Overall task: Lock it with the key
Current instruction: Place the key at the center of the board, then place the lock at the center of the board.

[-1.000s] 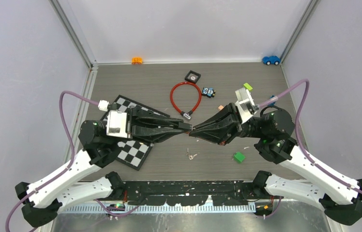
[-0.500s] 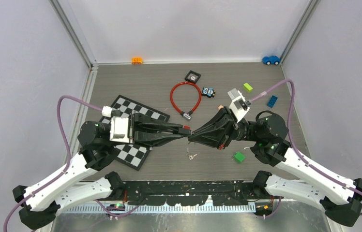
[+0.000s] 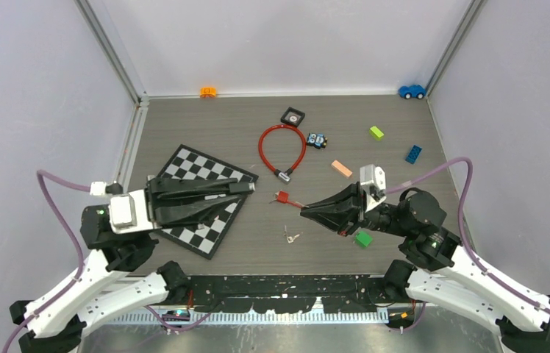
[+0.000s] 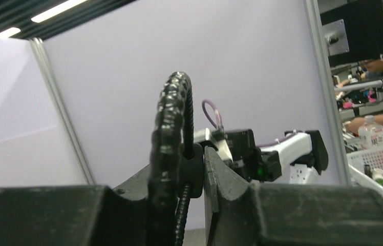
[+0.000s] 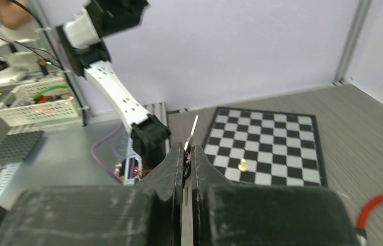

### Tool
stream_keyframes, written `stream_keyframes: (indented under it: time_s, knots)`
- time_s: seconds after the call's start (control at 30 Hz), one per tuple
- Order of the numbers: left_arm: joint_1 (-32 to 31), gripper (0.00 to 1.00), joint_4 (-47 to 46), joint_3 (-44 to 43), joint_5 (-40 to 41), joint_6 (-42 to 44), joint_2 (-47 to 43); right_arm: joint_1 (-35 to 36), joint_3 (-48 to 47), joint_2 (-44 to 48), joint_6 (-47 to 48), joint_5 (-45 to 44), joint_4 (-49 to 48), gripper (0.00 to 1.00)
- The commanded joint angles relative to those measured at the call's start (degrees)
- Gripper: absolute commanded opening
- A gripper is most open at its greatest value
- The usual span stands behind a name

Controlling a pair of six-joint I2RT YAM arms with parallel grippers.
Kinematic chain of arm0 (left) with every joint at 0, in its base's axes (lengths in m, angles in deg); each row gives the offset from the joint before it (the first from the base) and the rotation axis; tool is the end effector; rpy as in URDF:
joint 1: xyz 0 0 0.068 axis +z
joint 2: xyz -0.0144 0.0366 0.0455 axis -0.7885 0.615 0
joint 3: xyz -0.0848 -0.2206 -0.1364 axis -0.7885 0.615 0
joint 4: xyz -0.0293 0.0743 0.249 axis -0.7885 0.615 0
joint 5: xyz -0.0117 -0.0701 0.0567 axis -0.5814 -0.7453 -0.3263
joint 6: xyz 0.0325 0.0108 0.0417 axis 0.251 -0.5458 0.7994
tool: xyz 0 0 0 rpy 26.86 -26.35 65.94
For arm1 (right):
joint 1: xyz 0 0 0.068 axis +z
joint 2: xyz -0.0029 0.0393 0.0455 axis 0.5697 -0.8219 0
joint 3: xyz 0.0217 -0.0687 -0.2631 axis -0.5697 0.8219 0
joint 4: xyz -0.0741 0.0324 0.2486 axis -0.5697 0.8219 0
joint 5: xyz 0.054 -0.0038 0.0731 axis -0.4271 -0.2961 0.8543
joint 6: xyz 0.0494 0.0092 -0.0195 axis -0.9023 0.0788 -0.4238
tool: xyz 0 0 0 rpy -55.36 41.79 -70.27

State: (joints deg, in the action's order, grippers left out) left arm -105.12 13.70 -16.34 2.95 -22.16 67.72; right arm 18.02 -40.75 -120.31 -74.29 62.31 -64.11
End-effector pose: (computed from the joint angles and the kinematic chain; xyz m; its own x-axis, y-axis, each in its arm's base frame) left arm 0.0483 -0.0932 0.4676 0.2962 -0.5816 -0.7577 0.9550 0.1686 0.2440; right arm 0.0731 0.1230 0.3804 -0.0451 0.2536 -0.9663 -0.9863 0.1421 0.0833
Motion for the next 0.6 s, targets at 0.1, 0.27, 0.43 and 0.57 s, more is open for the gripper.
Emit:
stream_keyframes:
  time_s: [0.1,0.27,0.43,0.57]
  knots:
    - [-0.01,0.00,5.28,-1.80,13.09,1.86,-0.10,-0.05,-2.21,-3.29,3.99,-15.17,17.06,0.01]
    - [-0.01,0.00,24.10,-4.06,25.27,0.72,3.20,-0.11,-9.08,-13.02,-3.83,-28.78,31.10,0.01]
    - [-0.01,0.00,32.41,-0.04,31.75,-4.96,9.35,-0.19,-8.36,-21.58,-10.87,-40.55,34.57,0.02]
    - [-0.01,0.01,29.67,5.01,30.26,-9.07,16.45,-1.78,-5.88,-28.02,-16.55,-45.69,32.75,0.05]
